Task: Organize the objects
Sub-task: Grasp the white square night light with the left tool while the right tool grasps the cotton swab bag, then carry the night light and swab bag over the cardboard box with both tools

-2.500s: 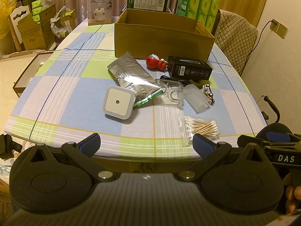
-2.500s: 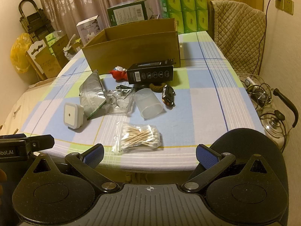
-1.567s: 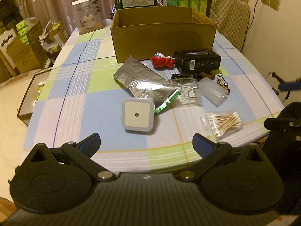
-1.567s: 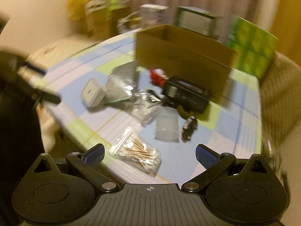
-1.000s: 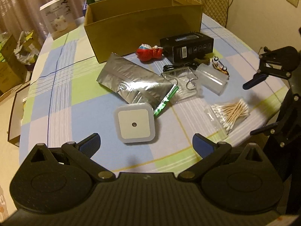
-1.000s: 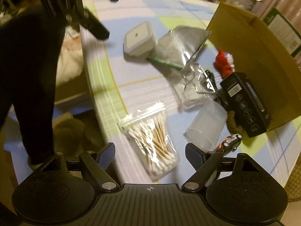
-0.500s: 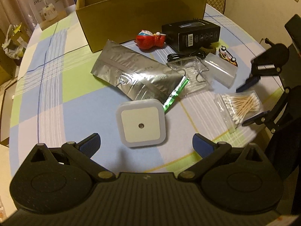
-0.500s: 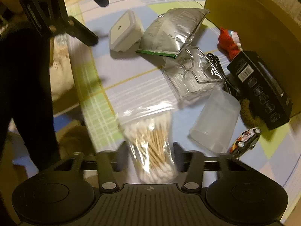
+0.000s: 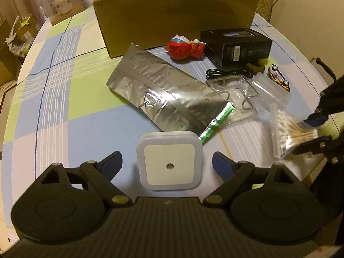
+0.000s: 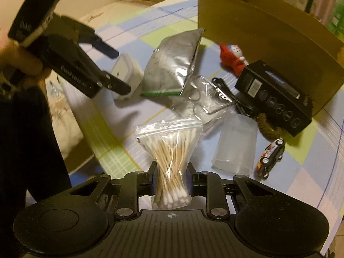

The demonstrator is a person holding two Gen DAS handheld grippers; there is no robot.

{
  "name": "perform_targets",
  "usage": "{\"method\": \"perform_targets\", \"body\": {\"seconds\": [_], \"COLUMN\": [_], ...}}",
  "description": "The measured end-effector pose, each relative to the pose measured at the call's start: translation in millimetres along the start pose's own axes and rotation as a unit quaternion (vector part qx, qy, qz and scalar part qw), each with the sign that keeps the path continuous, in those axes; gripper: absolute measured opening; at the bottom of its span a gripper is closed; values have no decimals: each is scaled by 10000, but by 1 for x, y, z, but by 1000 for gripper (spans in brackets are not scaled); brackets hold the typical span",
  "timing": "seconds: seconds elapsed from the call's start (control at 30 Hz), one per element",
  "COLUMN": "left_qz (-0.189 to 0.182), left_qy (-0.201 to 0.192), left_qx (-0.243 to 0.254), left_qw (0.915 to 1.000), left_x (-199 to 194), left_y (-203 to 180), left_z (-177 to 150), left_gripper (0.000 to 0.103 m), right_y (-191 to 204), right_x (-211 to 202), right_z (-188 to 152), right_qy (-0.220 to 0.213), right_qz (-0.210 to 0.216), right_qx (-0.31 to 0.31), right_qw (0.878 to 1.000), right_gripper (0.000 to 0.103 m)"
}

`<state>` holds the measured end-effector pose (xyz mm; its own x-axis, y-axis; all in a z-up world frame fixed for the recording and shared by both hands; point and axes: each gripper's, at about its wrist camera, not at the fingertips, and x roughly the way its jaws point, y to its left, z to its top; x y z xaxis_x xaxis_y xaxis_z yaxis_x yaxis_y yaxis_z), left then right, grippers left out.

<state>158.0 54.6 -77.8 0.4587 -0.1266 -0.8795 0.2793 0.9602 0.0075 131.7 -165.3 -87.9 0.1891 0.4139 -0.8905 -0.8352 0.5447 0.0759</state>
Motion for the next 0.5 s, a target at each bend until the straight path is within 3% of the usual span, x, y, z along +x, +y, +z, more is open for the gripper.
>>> {"method": "perform_targets", "body": {"seconds": [0.13,0.2,0.3,0.5], "left_qz": [-66,-69,-54,-61], "left_qy": [-48,-54,-17,-63], "left_qx": [-72,-83,-166,-336], "left_qw": [9999,9999,9998,9994], "left_x": [3,5,7,1], "left_y": [-1,-2,-1,4], "left_z": [0,0,0,-1], "left_gripper": [83,68,61,60], "right_y": [-3,-7,-10,-15], "right_x": [-8,-11,-19,-32], "right_z": [0,0,0,5], "right_qy": [-98,-160,-272,-470], "right_qz": [-134,-184,-250,-373], "right_qx": [114,214,337,588], "right_qw": [9998,9995,9987,9965], "right_gripper": [22,22,22,22]}}
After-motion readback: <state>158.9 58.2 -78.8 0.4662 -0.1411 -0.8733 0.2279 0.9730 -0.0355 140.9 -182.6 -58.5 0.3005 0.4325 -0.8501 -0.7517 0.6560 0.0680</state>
